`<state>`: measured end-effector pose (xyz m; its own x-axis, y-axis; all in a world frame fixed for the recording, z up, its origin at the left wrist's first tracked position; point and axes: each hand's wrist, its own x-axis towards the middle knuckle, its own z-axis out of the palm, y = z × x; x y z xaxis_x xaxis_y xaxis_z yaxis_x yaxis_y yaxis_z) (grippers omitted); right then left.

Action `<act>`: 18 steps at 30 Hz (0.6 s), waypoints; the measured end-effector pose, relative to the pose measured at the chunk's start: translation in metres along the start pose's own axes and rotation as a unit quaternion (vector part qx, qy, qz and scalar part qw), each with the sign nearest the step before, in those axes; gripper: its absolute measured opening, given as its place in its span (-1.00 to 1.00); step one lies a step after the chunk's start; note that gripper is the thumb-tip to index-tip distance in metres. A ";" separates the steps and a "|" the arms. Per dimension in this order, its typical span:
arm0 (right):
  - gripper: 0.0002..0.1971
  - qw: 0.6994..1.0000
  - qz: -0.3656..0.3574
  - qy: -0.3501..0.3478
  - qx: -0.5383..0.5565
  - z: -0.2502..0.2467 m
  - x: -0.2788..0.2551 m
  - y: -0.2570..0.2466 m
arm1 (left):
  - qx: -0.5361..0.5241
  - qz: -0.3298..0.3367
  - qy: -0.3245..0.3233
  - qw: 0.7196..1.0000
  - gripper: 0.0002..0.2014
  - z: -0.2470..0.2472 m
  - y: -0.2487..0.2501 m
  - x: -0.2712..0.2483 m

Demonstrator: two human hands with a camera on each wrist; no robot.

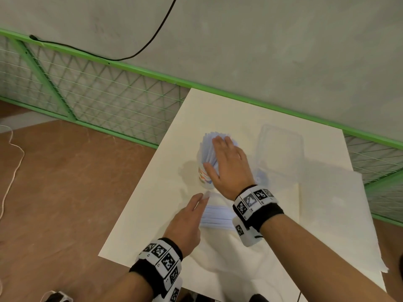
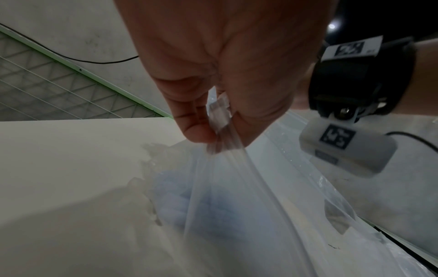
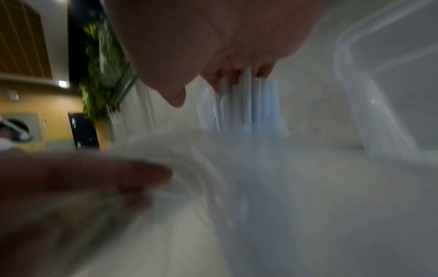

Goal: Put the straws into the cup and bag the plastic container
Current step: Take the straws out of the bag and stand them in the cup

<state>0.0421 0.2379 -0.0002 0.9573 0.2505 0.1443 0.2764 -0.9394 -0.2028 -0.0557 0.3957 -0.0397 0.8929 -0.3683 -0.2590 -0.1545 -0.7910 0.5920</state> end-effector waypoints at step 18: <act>-0.67 0.971 -0.122 0.166 0.120 -0.029 -0.006 -0.029 | 0.025 -0.021 -0.007 0.999 -0.17 -0.002 -0.003 -0.002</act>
<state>0.0256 0.2570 0.0333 0.7913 0.3328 0.5129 0.5420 -0.7701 -0.3366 -0.0556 0.3997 -0.0393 0.8932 -0.3401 -0.2941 -0.1377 -0.8296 0.5412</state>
